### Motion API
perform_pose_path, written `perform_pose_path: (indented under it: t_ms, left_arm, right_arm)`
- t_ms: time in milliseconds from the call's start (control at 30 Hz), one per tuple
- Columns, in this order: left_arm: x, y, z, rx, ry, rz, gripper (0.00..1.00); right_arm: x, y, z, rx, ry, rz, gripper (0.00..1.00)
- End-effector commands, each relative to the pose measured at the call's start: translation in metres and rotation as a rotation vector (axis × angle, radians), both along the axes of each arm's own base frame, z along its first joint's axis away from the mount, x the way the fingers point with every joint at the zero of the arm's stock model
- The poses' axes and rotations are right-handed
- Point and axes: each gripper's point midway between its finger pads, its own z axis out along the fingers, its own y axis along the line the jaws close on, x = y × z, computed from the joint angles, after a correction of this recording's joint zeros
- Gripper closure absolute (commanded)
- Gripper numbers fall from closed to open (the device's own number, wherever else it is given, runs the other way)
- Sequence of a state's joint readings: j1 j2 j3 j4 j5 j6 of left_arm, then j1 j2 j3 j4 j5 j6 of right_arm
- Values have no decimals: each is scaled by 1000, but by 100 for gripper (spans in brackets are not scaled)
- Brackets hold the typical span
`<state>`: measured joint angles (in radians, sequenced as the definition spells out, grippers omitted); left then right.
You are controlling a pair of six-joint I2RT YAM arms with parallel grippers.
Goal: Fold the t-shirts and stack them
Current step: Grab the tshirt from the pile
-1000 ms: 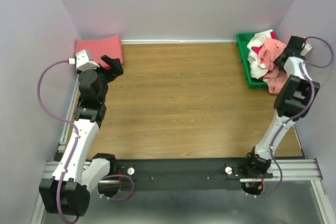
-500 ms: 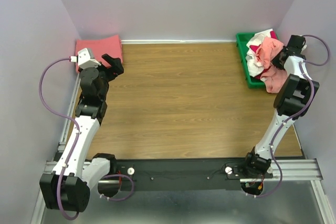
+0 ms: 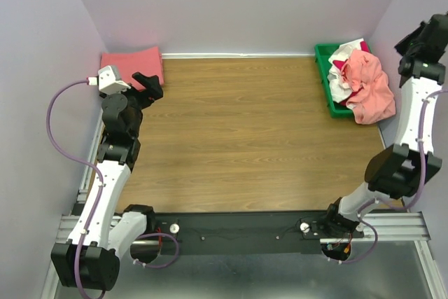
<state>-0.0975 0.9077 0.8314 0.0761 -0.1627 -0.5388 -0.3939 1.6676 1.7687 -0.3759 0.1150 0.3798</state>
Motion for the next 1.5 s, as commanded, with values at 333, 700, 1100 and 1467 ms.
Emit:
perform_pose_path:
  t_ms: [333,700,1100,1467]
  left_arm:
    - [-1,5,2,28,15,17,1]
    - [12,5,-5,27,62,25,1]
    - [8,8,1,28,54,43,2]
    - [-3,5,7,18,22,21,1]
  right_arm:
    - [-7,8,-100,138,188,11,50]
    - [23,-8,-233,235,424,21,25]
    - [36,-13,-226,219,404,47,100]
    - [-15,-1,-12,-19,68,27,98]
